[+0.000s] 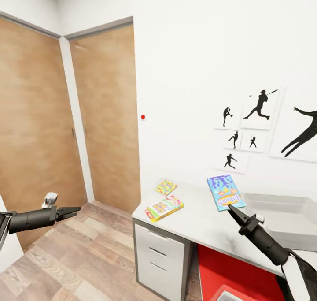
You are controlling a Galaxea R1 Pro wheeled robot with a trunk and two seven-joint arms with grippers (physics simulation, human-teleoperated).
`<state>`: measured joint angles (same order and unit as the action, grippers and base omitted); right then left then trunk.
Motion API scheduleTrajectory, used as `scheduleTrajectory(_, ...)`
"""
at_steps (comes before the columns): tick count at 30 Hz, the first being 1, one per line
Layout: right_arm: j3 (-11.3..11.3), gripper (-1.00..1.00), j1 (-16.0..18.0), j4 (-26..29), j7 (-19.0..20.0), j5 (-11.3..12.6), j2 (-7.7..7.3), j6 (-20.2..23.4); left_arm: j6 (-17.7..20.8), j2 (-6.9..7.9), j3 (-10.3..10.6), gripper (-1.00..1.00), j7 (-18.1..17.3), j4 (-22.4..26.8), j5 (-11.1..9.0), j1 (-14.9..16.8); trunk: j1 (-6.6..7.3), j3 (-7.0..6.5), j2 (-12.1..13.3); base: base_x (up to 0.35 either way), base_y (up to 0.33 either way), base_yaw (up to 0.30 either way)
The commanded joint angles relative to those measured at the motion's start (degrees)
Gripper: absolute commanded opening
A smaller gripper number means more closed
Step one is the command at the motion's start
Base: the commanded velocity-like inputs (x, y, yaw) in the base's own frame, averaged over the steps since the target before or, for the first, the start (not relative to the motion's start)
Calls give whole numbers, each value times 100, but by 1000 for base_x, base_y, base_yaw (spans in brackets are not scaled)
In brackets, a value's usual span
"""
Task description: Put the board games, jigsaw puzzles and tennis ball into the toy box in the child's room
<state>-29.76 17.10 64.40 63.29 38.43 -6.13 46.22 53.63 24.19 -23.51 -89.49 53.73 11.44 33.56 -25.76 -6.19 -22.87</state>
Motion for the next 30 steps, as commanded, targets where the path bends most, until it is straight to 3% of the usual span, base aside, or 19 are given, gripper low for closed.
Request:
scheduleTrajectory(1,-3,-100,4,-13,8,33,0,39,59,-2,-13,100,-51,6,60,1,-2,2,-5,6,-3,-280)
scheduleTrajectory(14,-180,-100,4,-32,8,33,15,29,45,0,-14,100,-51,6,60,1,-2,-15,-5,1,-1,-281)
scheduleTrajectory(30,-194,-100,4,-33,8,33,13,35,25,-2,-14,100,-51,6,60,1,-2,-51,-5,68,-16,-281)
